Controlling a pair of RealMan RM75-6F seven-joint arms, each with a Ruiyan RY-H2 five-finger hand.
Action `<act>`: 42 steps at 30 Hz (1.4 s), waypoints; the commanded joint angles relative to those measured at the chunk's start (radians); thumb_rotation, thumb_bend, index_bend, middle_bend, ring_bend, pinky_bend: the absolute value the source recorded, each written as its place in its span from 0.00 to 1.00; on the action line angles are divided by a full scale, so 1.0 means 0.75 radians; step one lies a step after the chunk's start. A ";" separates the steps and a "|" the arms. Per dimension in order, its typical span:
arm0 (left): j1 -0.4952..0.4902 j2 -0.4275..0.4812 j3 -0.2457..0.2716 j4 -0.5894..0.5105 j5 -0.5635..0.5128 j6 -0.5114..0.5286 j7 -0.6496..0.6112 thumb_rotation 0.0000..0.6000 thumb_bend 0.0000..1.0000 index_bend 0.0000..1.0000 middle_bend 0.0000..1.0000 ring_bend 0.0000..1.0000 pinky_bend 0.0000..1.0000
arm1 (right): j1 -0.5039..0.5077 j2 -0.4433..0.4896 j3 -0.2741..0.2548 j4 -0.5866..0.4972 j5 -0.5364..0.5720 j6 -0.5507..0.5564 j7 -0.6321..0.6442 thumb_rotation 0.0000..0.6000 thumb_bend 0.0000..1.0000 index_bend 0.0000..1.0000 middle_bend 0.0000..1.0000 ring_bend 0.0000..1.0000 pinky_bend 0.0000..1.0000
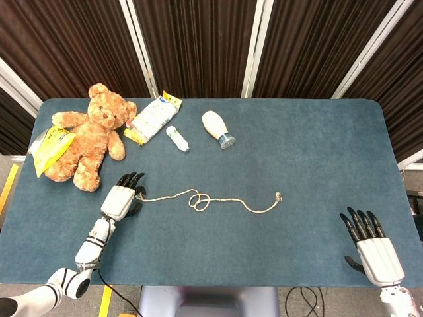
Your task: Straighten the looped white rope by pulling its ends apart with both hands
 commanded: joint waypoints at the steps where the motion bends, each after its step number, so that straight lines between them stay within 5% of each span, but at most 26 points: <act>1: -0.013 -0.022 0.007 0.043 -0.007 -0.007 -0.021 1.00 0.41 0.43 0.08 0.00 0.12 | 0.002 -0.001 0.001 0.001 0.003 -0.001 0.000 1.00 0.24 0.00 0.00 0.00 0.00; 6: -0.025 -0.029 0.015 0.074 -0.014 -0.018 -0.027 1.00 0.41 0.51 0.09 0.00 0.12 | 0.003 -0.005 0.002 0.005 0.005 -0.002 -0.003 1.00 0.24 0.00 0.00 0.00 0.00; 42: -0.057 -0.053 0.043 0.140 -0.048 -0.023 -0.044 1.00 0.47 0.56 0.11 0.00 0.12 | 0.005 -0.005 -0.012 0.003 0.002 -0.002 -0.016 1.00 0.24 0.00 0.00 0.00 0.00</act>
